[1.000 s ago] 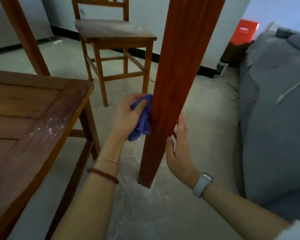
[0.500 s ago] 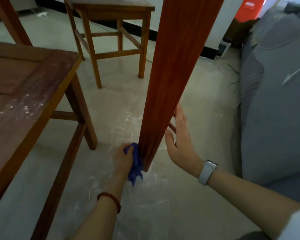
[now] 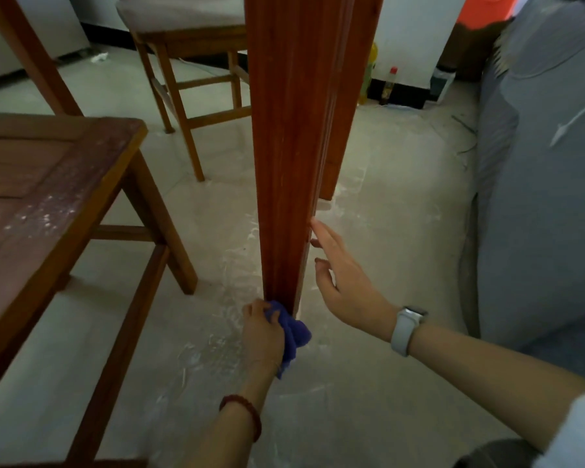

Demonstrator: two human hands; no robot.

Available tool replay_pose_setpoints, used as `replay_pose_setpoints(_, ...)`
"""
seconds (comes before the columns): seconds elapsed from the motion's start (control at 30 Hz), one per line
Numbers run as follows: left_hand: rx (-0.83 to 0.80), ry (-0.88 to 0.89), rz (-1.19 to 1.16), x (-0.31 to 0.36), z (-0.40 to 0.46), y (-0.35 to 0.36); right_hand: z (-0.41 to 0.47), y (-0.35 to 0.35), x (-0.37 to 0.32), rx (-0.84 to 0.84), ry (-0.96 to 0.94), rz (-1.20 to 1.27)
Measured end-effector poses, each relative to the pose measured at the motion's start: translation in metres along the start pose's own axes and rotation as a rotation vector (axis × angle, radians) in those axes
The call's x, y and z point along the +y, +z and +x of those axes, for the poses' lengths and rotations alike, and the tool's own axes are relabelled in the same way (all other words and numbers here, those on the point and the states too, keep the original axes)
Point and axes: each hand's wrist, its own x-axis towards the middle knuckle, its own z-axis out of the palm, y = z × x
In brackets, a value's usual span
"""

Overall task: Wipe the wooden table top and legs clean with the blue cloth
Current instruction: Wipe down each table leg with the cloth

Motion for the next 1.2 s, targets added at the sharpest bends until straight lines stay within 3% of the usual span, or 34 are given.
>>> replay_pose_setpoints(0.1,0.089,0.076,-0.028,0.019,0.0,-0.008,0.002,-0.006,0.001,0.039,0.024,0.025)
replay_pose_setpoints(0.27,0.298,0.46,-0.155,0.102,-0.022,-0.041,0.011,-0.017,-0.009,0.174,0.03,0.152)
replay_pose_setpoints(0.37,0.447,0.706,-0.101,0.141,-0.023,-0.053,0.015,-0.023,-0.019,0.226,-0.015,0.218)
replay_pose_setpoints(0.43,0.449,0.807,-0.044,0.146,-0.024,-0.049,0.014,-0.026,-0.022,0.232,-0.042,0.248)
replay_pose_setpoints(0.5,0.334,0.773,0.022,0.132,-0.028,-0.042,0.011,-0.031,-0.021,0.24,-0.051,0.278)
replay_pose_setpoints(0.6,0.159,0.553,0.079,0.113,-0.036,-0.038,0.004,-0.036,-0.014,0.256,-0.01,0.313)
replay_pose_setpoints(0.7,0.316,0.629,0.09,0.141,-0.04,-0.051,0.003,-0.04,-0.014,0.256,0.024,0.333)
replay_pose_setpoints(0.8,0.505,0.883,0.104,0.206,-0.044,-0.071,0.013,-0.047,-0.033,0.265,0.035,0.416)
replay_pose_setpoints(0.93,0.596,1.042,0.216,0.249,-0.042,-0.077,0.026,-0.064,-0.061,0.199,-0.028,0.574)
replay_pose_setpoints(1.07,0.546,0.862,0.167,0.224,-0.051,-0.062,0.023,-0.073,-0.066,-0.001,-0.034,0.859)
replay_pose_setpoints(1.2,0.374,0.637,-0.165,0.207,-0.069,-0.053,0.018,-0.079,-0.059,-0.087,0.003,0.951)
